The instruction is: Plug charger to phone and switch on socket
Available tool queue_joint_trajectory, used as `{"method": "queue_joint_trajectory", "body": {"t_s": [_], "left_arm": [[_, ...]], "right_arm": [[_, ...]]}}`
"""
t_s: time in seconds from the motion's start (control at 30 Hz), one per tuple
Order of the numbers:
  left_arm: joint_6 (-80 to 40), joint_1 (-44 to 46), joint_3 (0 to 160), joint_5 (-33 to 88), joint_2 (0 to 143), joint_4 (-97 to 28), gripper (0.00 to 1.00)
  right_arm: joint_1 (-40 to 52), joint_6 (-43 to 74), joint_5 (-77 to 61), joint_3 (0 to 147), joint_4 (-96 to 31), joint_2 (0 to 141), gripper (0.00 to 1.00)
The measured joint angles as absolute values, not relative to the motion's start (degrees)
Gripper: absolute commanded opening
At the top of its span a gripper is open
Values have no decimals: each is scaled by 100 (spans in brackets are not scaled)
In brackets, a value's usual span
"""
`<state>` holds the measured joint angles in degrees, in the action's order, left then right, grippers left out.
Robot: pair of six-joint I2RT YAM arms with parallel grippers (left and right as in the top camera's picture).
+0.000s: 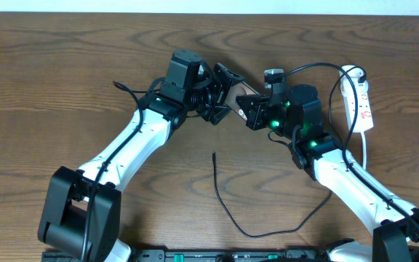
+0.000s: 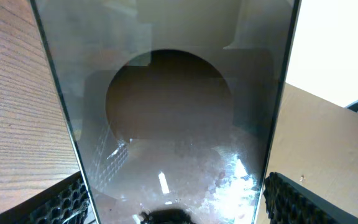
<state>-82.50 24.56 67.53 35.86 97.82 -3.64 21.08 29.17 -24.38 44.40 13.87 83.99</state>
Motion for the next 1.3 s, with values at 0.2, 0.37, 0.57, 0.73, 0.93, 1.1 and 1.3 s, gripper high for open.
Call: {"method": "queue_joint_trajectory", "body": {"t_s": [0.2, 0.37, 0.57, 0.73, 0.93, 1.1, 1.3], "left_arm": [[-8252, 2460, 6753, 3586, 9782, -364, 89], [-8250, 2460, 6753, 3588, 9782, -362, 89], [-8230, 2453, 6753, 3627, 9780, -327, 90], [-8226, 2377, 6753, 3769, 9780, -322, 90], [-8226, 2171, 6753, 3992, 9780, -320, 90], [-8215, 2040, 6753, 4150, 9780, -320, 90], [-7981, 1857, 6753, 4261, 9780, -318, 90]], "right_arm": [[2108, 2934, -2436, 4440, 1387, 8399, 1], [2106, 2934, -2429, 4440, 1387, 8399, 1], [1992, 2985, -2449, 4440, 1382, 8399, 1], [1796, 3026, -2434, 4440, 1374, 8399, 1], [1586, 3240, -2440, 4440, 1372, 8399, 1], [1367, 3907, -2464, 4434, 1575, 8401, 1], [1293, 5269, -2751, 4425, 2484, 8401, 1]]}}
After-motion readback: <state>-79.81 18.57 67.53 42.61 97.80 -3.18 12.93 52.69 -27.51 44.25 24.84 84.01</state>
